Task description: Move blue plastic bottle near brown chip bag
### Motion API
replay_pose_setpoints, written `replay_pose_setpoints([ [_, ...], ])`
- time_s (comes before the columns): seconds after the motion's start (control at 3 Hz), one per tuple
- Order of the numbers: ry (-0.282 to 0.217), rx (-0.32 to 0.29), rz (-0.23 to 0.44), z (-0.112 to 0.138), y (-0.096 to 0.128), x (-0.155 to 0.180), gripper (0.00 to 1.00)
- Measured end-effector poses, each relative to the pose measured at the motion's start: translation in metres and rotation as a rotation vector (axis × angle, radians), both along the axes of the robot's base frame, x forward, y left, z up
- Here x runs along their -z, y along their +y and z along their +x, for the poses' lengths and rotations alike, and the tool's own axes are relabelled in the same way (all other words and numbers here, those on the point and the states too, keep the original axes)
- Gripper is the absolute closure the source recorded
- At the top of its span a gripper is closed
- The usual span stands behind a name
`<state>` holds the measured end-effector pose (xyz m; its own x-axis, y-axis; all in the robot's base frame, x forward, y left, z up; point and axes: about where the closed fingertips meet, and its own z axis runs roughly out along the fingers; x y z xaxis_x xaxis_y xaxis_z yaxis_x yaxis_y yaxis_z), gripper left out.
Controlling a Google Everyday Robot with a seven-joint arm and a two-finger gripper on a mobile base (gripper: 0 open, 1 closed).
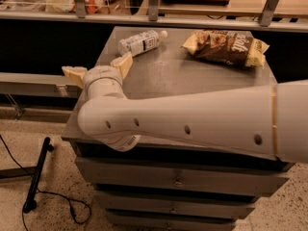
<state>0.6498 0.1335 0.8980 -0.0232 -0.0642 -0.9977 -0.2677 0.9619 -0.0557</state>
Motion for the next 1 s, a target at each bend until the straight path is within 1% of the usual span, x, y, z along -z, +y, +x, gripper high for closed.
replay_pose_setpoints([
  [0.33, -0.043, 0.144, 0.011, 0.045, -0.006, 0.008, 0.0],
  [0.67, -0.099, 0.272, 0.042, 0.08, -0.022, -0.003, 0.0],
  [1.0, -0.117, 0.376, 0.075, 0.102, -0.037, -0.013, 0.0],
])
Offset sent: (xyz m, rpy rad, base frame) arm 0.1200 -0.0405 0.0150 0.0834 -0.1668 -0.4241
